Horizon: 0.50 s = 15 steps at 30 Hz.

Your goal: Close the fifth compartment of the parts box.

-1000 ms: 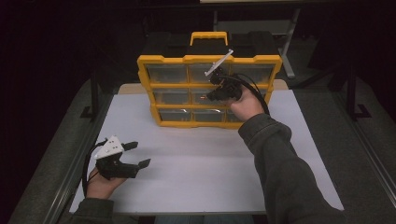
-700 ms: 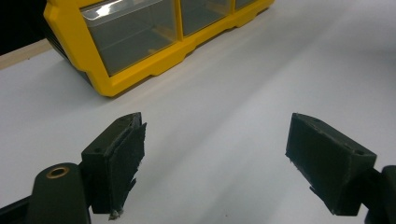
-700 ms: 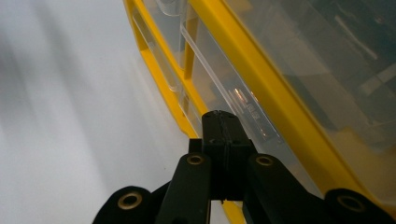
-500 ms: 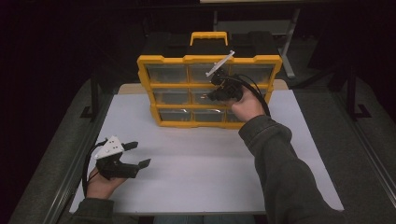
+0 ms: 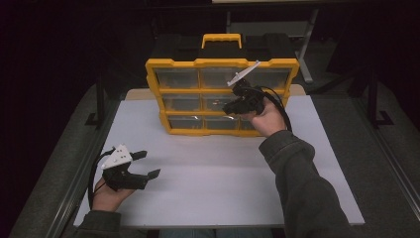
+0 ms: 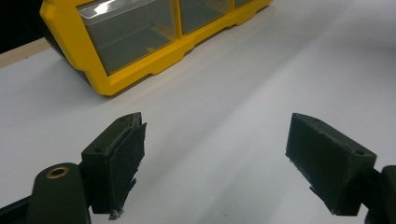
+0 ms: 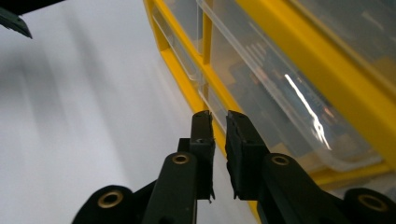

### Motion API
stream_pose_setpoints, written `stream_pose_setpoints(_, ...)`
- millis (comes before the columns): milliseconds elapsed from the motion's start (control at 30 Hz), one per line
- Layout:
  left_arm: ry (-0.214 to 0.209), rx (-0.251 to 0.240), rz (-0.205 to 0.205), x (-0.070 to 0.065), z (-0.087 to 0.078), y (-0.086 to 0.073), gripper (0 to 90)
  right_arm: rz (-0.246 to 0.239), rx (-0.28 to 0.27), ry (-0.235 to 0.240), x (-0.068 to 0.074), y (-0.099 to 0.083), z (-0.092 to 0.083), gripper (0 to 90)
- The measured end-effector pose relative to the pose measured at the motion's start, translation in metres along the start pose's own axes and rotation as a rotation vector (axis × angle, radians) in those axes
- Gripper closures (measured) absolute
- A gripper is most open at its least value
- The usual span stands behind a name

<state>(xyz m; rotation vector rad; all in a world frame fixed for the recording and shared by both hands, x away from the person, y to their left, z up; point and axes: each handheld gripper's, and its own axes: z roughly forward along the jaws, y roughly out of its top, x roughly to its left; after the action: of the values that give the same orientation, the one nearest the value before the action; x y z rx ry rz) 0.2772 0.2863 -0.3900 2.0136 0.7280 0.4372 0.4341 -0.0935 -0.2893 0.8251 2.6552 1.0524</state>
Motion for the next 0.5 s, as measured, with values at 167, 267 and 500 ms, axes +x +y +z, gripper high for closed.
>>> stream_pose_setpoints(167,0.000,0.010,0.001,0.000,0.000,0.001,18.7,0.031,-0.028,0.036,-0.001,-0.009,-0.003,71.5)
stream_pose_setpoints(267,0.000,0.011,0.002,-0.001,0.001,0.001,18.7,0.041,-0.037,0.035,-0.001,-0.016,-0.003,68.4)
stream_pose_setpoints(500,-0.003,0.015,-0.004,-0.001,0.002,0.000,18.6,0.067,-0.071,0.030,-0.005,-0.028,-0.005,60.5)
